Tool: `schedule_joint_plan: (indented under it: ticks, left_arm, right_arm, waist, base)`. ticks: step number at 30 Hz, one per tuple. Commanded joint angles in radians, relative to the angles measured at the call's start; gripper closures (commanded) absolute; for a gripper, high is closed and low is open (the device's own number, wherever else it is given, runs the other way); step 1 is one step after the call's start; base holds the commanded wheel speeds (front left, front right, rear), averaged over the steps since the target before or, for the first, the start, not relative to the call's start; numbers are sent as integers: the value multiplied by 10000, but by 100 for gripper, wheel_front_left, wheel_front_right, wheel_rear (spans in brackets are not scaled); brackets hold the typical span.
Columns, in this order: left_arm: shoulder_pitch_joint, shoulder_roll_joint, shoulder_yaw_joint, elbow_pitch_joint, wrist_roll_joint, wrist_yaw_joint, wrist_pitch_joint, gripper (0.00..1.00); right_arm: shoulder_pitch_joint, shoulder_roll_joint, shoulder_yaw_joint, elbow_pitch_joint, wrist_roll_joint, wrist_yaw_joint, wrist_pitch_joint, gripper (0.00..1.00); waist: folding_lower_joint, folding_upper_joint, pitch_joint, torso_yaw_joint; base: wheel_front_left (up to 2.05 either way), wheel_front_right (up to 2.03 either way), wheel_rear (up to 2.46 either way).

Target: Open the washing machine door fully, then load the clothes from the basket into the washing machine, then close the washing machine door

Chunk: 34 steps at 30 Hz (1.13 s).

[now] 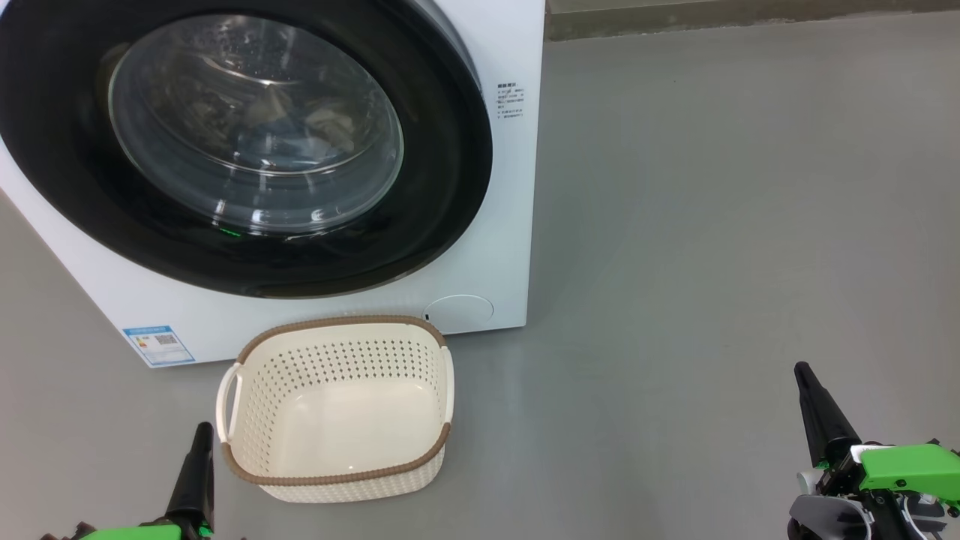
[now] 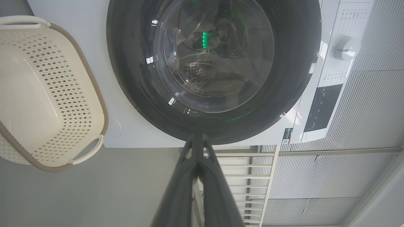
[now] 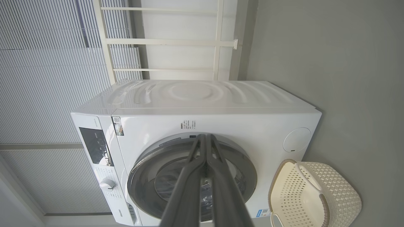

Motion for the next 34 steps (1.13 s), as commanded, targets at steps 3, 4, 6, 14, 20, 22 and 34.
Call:
schedule_joint_plan:
  ticks: [3, 4, 6, 14, 20, 22, 34]
  left_arm:
    - [-425, 72, 339, -307, -76, -69, 61, 100]
    - [-425, 72, 339, -307, -76, -69, 61, 100]
    - [-425, 72, 340, -307, -75, -69, 61, 100]
    - [-425, 71, 341, -308, -74, -69, 63, 100]
    - [-426, 70, 342, -308, -73, -69, 63, 100]
    - [-426, 70, 342, -308, -73, -69, 64, 100]
    - [-426, 69, 344, -308, -72, -69, 65, 100]
  right_arm:
    - [-439, -158, 227, -246, 56, 33, 43, 100]
    - [-439, -158, 227, -246, 56, 33, 43, 100]
    - [-439, -158, 228, -246, 56, 33, 43, 100]
    - [-439, -158, 228, -246, 56, 33, 43, 100]
    - [-439, -158, 228, -246, 56, 33, 43, 100]
    - [-439, -158, 228, -246, 56, 33, 43, 100]
    - [-439, -158, 228, -246, 56, 33, 43, 100]
  waist:
    - [0, 0, 0, 1]
    - [0, 0, 0, 1]
    - [0, 0, 0, 1]
    - [0, 0, 0, 1]
    - [0, 0, 0, 1]
    - [0, 0, 0, 1]
    - [-1, 0, 0, 1]
  base:
    - [0, 0, 0]
    - [0, 0, 0]
    - [0, 0, 0]
    - [0, 0, 0]
    - [0, 0, 0]
    - [0, 0, 0]
    - [0, 0, 0]
